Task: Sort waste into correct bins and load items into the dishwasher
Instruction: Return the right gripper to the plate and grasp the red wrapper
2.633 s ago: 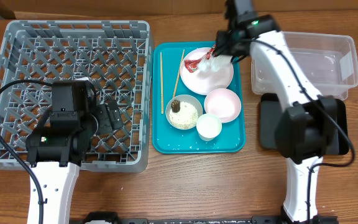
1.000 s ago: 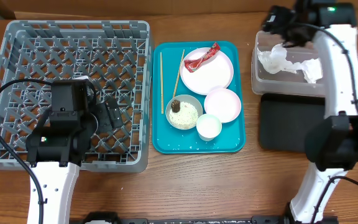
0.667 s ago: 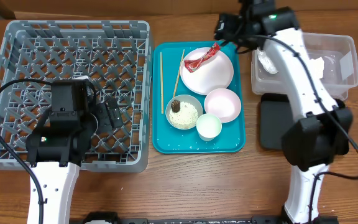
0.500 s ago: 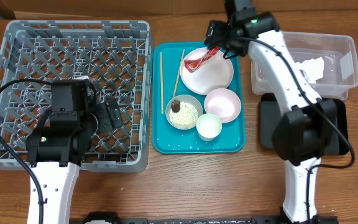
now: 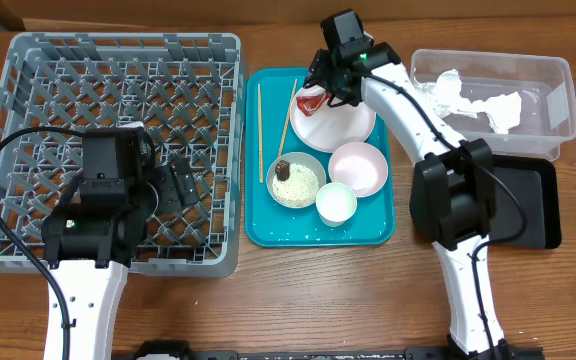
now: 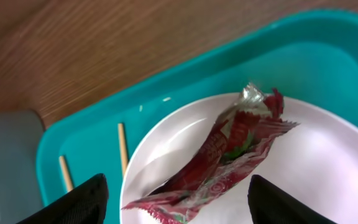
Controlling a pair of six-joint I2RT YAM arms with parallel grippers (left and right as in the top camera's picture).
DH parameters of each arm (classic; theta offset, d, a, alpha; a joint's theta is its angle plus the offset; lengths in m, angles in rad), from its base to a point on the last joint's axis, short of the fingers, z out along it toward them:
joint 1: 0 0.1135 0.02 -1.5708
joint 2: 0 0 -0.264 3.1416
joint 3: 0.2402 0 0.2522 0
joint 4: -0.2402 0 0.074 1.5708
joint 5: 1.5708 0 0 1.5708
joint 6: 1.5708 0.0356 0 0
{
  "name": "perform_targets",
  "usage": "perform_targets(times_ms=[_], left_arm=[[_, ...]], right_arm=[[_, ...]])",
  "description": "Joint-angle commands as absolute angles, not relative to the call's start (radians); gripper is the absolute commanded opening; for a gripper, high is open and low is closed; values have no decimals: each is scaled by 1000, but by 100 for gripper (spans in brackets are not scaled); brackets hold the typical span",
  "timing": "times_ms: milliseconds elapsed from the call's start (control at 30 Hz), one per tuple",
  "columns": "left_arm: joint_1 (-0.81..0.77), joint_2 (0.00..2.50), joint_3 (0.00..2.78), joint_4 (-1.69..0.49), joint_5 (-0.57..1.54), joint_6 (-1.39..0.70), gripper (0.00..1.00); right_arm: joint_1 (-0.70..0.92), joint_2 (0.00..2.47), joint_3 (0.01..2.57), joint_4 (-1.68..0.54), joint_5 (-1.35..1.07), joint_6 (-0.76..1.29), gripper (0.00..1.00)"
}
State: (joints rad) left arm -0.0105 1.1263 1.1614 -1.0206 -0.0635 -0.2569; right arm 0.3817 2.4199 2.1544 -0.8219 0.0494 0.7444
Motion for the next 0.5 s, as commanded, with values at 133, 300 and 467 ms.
perform_targets(times_ms=[133,300,467], left_arm=[[-6,1126,1185,-1017,-52,-270,100],[-6,1126,1185,-1017,-51,-270,100],[-6,1126,1185,-1015,-52,-270,100]], right_arm=[[381,2470,2164,-808,78,839,65],[381,2471,2164,-813,78,839,56],[381,2478,2164,-817,81,839,52]])
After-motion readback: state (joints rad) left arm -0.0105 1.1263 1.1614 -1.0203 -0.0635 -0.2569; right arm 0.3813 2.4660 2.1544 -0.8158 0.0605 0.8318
